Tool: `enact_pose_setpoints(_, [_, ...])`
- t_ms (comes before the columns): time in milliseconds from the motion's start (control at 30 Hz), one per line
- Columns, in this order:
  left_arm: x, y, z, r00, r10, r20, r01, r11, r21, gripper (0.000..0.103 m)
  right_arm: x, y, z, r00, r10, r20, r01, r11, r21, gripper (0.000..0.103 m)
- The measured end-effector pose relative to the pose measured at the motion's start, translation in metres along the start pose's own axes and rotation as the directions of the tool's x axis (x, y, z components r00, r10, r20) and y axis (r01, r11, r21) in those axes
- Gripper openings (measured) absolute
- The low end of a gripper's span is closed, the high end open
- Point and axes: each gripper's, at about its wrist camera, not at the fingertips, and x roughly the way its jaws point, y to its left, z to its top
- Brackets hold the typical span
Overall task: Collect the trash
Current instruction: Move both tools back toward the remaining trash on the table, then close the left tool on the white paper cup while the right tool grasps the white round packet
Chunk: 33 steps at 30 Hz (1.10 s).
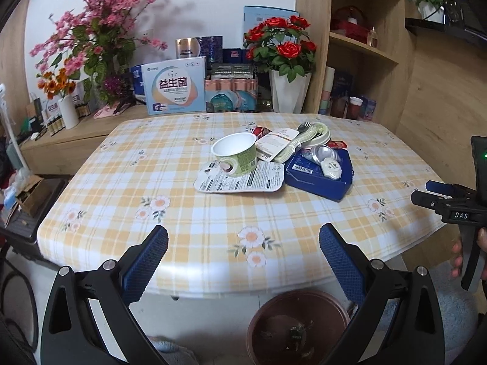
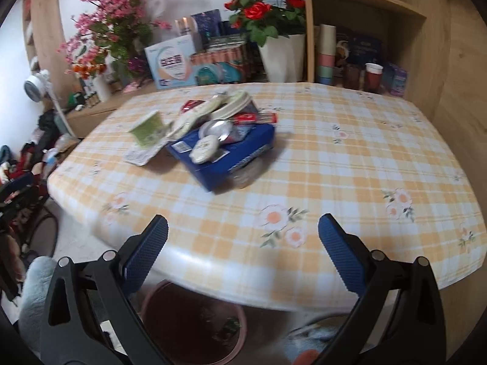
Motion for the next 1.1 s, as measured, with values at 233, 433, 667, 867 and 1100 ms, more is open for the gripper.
enact_pose_setpoints(233, [0.057,0.003,0.041,0.998,-0.068,-0.005,0.068,0.998,0.003,0.097,0.036,-0.009,0.021,0.999,0.010,-0.044,-0.009,0.999,0.031,0.097])
enact_pose_setpoints(433, [0.113,0.010,0.075,0.995,-0.094,-0.033,0.096,0.994,0.052,0.081,0.066,-0.011,0.038,0.997,0.027,-0.069,-0.025,0.999,0.035,0.097])
enact_pose_setpoints(667, [0.183,-0.003,0.089,0.993,-0.073,-0.092,0.088,0.980,0.176,0.059,0.085,-0.011,0.049,0.995,0.054,-0.089,-0.052,0.998,0.028,0.097])
enact_pose_setpoints(867, [0.202,0.002,0.098,0.995,-0.031,-0.090,0.045,0.987,0.156,0.055,0.095,-0.018,0.054,0.993,0.071,-0.093,-0.067,0.997,0.048,0.096])
enact_pose_setpoints(1100, [0.195,0.036,0.089,0.991,-0.108,-0.082,0.100,0.991,-0.088,0.095,0.103,-0.017,0.055,0.992,0.092,-0.088,-0.086,0.994,0.072,0.096])
